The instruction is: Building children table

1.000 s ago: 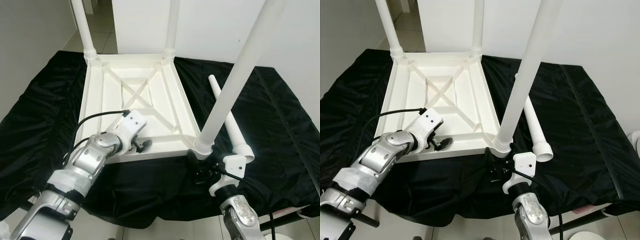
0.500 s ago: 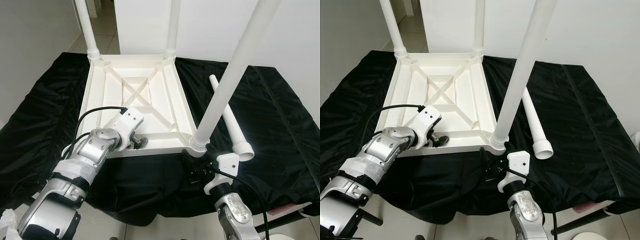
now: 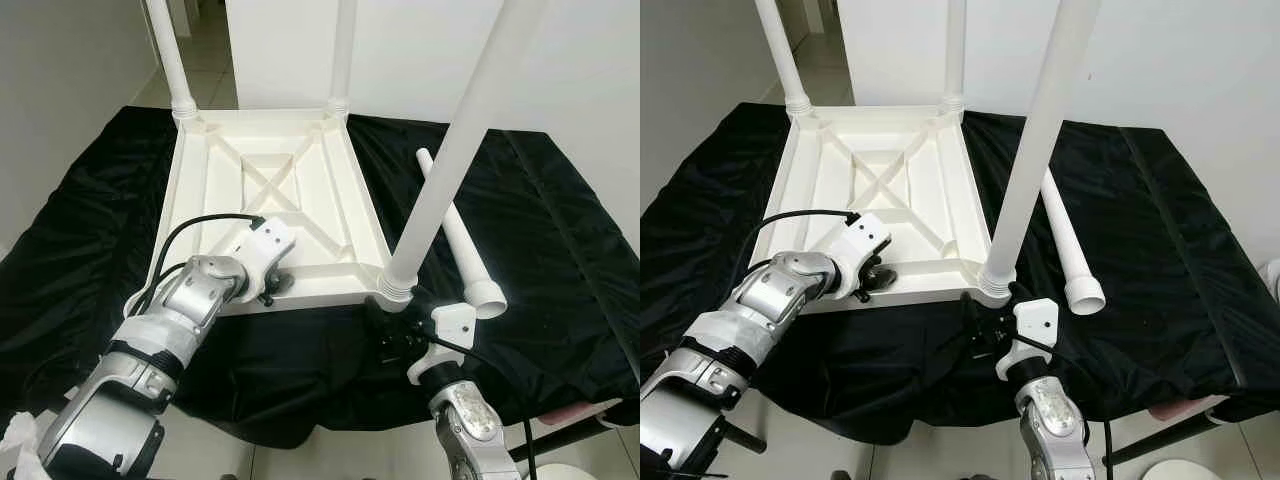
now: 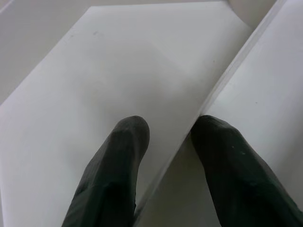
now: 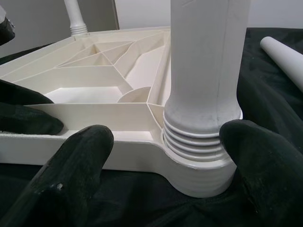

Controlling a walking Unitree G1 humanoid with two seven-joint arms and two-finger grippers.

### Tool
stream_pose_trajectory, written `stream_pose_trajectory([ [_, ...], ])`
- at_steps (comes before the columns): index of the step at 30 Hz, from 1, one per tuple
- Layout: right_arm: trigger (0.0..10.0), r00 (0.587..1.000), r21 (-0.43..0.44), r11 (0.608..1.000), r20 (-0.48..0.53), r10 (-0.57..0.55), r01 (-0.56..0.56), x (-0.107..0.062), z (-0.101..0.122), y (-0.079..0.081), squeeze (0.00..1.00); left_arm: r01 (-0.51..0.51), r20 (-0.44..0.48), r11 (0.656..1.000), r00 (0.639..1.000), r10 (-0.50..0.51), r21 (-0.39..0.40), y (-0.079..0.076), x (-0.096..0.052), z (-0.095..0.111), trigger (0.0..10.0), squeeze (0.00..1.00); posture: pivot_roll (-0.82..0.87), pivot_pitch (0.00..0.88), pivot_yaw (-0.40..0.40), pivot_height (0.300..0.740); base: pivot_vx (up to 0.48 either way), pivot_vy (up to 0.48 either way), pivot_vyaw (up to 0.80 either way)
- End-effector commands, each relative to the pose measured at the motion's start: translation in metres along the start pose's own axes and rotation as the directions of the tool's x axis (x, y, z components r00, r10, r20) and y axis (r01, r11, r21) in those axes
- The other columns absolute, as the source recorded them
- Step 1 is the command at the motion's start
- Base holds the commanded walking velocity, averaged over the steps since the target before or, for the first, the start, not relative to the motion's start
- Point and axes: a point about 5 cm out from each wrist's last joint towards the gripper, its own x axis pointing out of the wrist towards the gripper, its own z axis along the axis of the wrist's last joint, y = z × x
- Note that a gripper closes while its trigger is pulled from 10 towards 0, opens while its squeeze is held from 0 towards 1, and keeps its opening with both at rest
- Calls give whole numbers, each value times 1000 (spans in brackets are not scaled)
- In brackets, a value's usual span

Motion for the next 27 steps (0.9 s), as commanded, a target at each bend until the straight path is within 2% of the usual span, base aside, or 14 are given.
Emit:
stream_pose_trajectory([
  [1,10000,1000,-7,1000,-5,-3,3,0,-3,-1,0,-148,-17,989,989,148,-5,25,-13,-5,0,0,-42,33,13,740,0,0,0],
  [7,10000,1000,-10,1000,-6,0,0,0,-3,-1,0,-147,-27,989,989,147,-6,24,-23,-11,0,0,-40,39,8,740,0,0,0],
  [8,10000,1000,-12,1000,-9,0,-1,-1,-4,-2,0,-145,-32,989,989,144,-9,23,-29,-15,0,0,-39,43,4,740,0,0,0],
  [12,10000,1000,-13,1000,-11,1,-1,-1,-4,-2,0,-141,-35,990,989,140,-9,22,-33,-17,0,0,-38,46,2,740,0,0,0],
  [18,10000,1000,-13,1000,-18,7,-7,-2,-6,-2,0,-138,-41,990,990,137,-7,25,-50,-20,0,0,-35,55,-1,740,0,0,0],
  [21,10000,1000,-11,1000,-22,12,-12,-2,-7,-2,0,-119,-30,993,992,119,-18,23,-52,-20,0,0,-28,60,-8,740,0,0,0],
  [22,10000,1000,-11,1000,-23,16,-17,-2,-7,-1,0,-116,-26,993,993,115,-4,23,-51,-19,10000,0,-26,61,-10,740,0,0,0],
  [25,10000,1000,-11,1000,-23,21,-22,-1,-7,0,0,-113,-23,993,993,114,16,23,-51,-17,10000,0,-26,61,-10,740,0,0,0],
  [27,10000,999,-12,1000,-23,23,-23,-1,-7,0,0,-127,20,992,992,127,25,26,-51,-9,10000,0,-24,67,-14,740,0,0,0],
])
